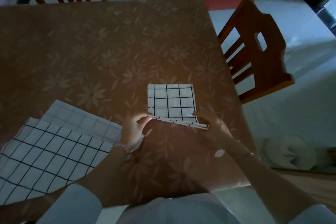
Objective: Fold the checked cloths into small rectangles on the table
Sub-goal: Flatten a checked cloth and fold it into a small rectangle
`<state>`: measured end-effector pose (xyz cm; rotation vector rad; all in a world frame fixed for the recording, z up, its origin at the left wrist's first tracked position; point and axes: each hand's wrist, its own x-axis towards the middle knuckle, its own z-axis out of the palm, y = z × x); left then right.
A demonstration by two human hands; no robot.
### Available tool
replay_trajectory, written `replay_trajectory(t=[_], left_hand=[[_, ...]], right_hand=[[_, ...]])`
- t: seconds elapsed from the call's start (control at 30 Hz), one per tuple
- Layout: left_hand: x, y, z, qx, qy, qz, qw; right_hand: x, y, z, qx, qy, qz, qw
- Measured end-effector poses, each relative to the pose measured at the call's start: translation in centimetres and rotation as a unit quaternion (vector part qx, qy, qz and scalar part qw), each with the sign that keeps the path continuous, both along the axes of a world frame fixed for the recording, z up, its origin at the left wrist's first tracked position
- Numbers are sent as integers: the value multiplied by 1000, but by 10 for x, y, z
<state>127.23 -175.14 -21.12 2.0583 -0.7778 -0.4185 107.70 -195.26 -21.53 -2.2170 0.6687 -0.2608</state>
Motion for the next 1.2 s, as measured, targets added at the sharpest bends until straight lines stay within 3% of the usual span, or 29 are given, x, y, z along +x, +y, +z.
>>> replay_trajectory(t=[0.13,0.3,0.43,0.67,0.87,1.2], left_hand=[[-1,1,-2,-1,31,13,999],[5,4,-9,44,15,-23,999],[5,2,-9,67,10,-15,998],[3,-3,-14,99,4,25,995],[2,-3,-8,74,72,16,995],[4,-9,-5,59,114,52,990]], right_hand=[[12,-6,2,17,30,22,999],[24,-12,-3,70,139,-57,986],[30,-7,11,83,86,-31,992],[37,-9,7,129,102,-76,984],[44,-13,6,190,87,-138,968],[52,-16,5,183,104,-148,966]])
